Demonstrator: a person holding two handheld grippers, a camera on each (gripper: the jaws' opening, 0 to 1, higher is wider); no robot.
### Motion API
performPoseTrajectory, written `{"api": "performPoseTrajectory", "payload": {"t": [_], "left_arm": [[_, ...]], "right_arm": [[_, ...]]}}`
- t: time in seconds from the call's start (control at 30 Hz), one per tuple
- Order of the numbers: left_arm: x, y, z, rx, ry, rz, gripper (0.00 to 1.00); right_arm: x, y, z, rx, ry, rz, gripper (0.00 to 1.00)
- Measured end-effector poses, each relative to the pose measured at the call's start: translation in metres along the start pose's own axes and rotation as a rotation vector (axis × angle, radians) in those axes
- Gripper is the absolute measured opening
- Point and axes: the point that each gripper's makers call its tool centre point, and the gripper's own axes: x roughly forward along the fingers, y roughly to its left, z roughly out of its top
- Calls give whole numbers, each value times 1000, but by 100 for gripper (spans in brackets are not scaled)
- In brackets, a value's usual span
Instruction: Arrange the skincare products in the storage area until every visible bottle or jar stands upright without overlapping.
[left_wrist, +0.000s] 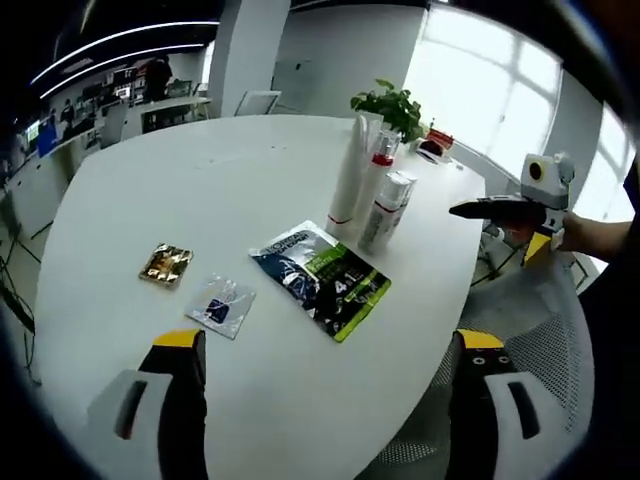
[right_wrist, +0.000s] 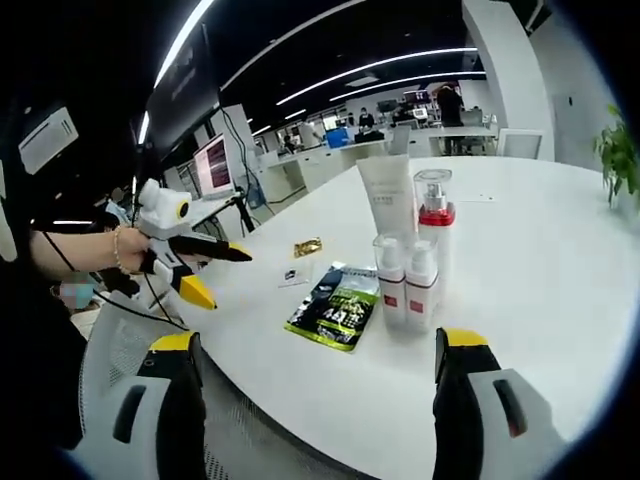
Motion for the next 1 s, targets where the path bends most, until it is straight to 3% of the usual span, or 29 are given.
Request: {"api": "performPoseTrajectory", "payload": {"t": [0.53, 0.8, 1.0], "left_arm": [[-35, -2, -12, -58, -115, 78, 99], [-42, 0, -24, -75, -110, 122, 99], [-41, 5, -22, -68, -110, 135, 98]], "right_arm": [[0, 5, -3, -21, 16, 10, 96], [0, 4, -3, -22, 12, 10, 96], [0, 4, -3, -20, 12, 9, 96]]}}
